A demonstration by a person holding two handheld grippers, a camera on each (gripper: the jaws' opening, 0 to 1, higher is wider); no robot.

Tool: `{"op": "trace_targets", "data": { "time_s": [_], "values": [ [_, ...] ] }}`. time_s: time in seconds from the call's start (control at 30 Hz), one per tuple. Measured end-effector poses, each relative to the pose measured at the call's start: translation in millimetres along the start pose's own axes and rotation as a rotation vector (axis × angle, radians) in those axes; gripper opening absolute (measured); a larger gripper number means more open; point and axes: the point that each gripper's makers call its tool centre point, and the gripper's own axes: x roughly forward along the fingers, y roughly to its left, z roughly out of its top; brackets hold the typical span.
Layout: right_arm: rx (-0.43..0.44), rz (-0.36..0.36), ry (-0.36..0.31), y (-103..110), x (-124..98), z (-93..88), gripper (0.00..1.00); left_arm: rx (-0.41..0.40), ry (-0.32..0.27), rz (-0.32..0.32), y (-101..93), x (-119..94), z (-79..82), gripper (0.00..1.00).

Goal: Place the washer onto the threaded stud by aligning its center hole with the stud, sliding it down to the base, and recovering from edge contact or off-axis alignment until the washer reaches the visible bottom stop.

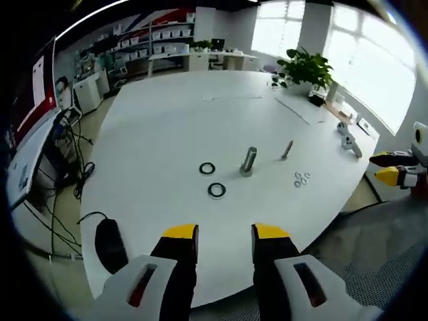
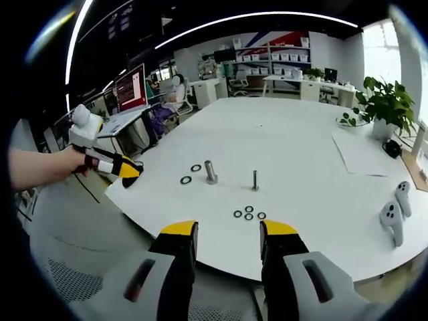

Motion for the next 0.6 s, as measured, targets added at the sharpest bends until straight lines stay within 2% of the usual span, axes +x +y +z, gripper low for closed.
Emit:
{"op": "trace_targets", "data": {
  "time_s": [0.1,0.4,0.6],
  "values": [
    [0.001,0.000,-0.001,0,0,-0.1,0.39,-0.043,0.014,-0.024,-2.1,10,1.7,0.36],
    [-0.009,0.008,0.005,1,1,-1.0,0.38,0.020,0.099,-0.031,-8.0,38,4.6,0.37],
    [-0.005,0.007,0.003,1,1,-0.6,0.38,0.025,0.135,-0.045,-12.2,60,8.6,0.37]
  ]
}}
